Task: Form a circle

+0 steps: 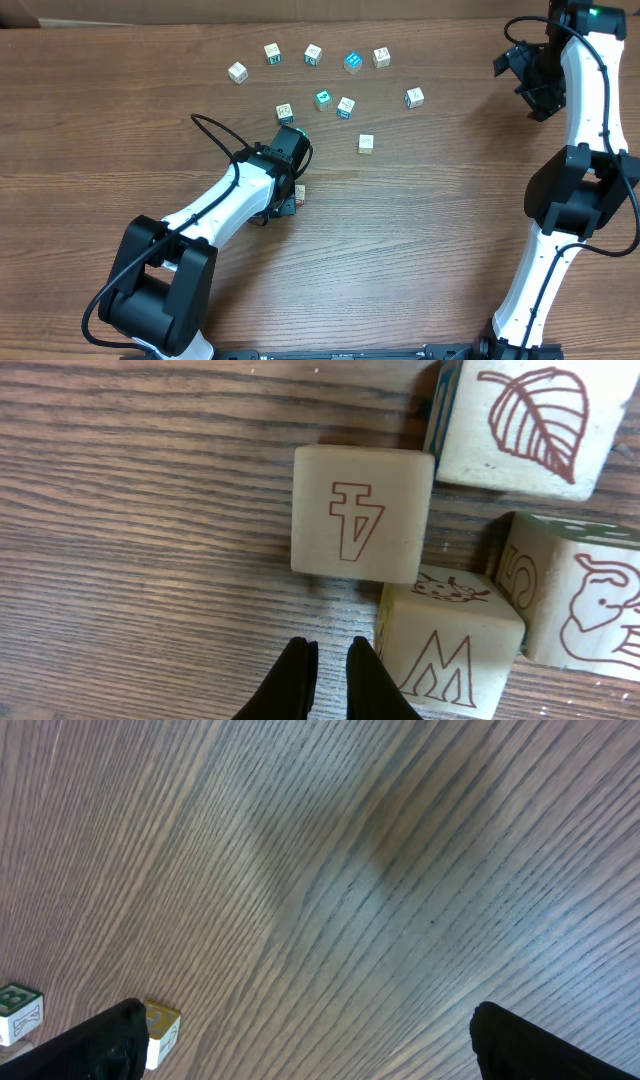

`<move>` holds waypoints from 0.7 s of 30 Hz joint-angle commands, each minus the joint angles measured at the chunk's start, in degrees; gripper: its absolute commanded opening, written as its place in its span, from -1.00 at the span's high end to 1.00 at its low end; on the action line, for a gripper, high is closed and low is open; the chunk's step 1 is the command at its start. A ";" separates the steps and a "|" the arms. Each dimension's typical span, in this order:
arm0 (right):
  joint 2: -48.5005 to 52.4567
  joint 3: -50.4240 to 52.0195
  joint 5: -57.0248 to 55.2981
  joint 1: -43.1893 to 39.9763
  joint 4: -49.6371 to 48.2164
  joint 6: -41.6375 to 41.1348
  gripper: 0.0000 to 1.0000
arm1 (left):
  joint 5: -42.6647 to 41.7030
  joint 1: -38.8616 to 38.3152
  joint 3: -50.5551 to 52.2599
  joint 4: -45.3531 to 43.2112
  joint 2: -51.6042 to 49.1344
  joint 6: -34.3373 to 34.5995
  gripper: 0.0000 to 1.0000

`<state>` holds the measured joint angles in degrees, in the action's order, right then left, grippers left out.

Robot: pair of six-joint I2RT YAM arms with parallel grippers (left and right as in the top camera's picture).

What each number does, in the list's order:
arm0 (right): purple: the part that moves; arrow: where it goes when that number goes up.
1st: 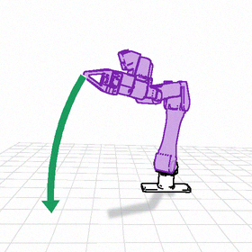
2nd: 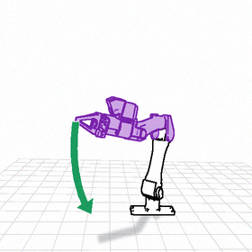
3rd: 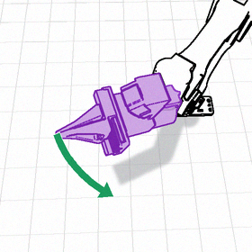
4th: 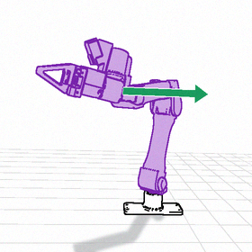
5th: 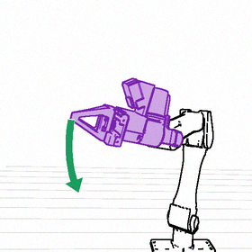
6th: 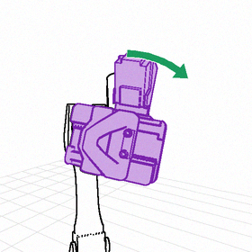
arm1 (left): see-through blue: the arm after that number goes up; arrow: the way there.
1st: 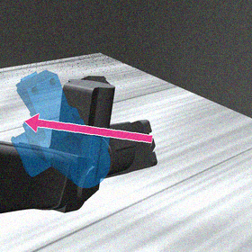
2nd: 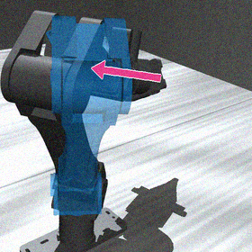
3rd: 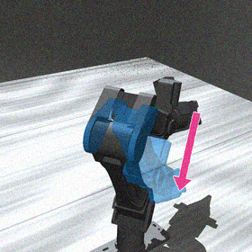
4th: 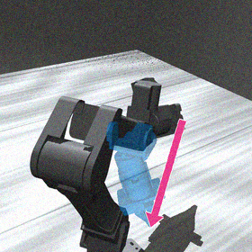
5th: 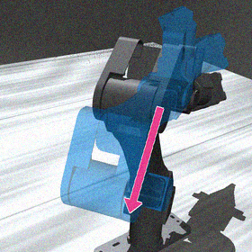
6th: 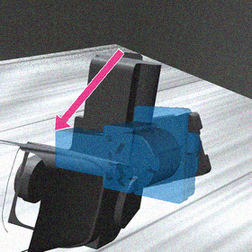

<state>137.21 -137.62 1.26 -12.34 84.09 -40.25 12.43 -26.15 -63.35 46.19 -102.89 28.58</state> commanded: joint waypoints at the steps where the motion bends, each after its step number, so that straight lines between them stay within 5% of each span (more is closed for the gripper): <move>1: -1.55 -0.98 -0.11 -0.11 -0.04 0.17 -1.00 | -0.26 0.04 0.33 -0.42 -0.72 0.17 0.81; 21: -1.55 -0.98 -0.11 -0.11 -0.04 0.17 -1.00 | 3.69 0.33 0.22 -1.14 -0.70 -0.26 0.79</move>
<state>137.21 -137.62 1.26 -12.34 84.09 -40.23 12.71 -26.15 -63.35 44.73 -102.91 28.58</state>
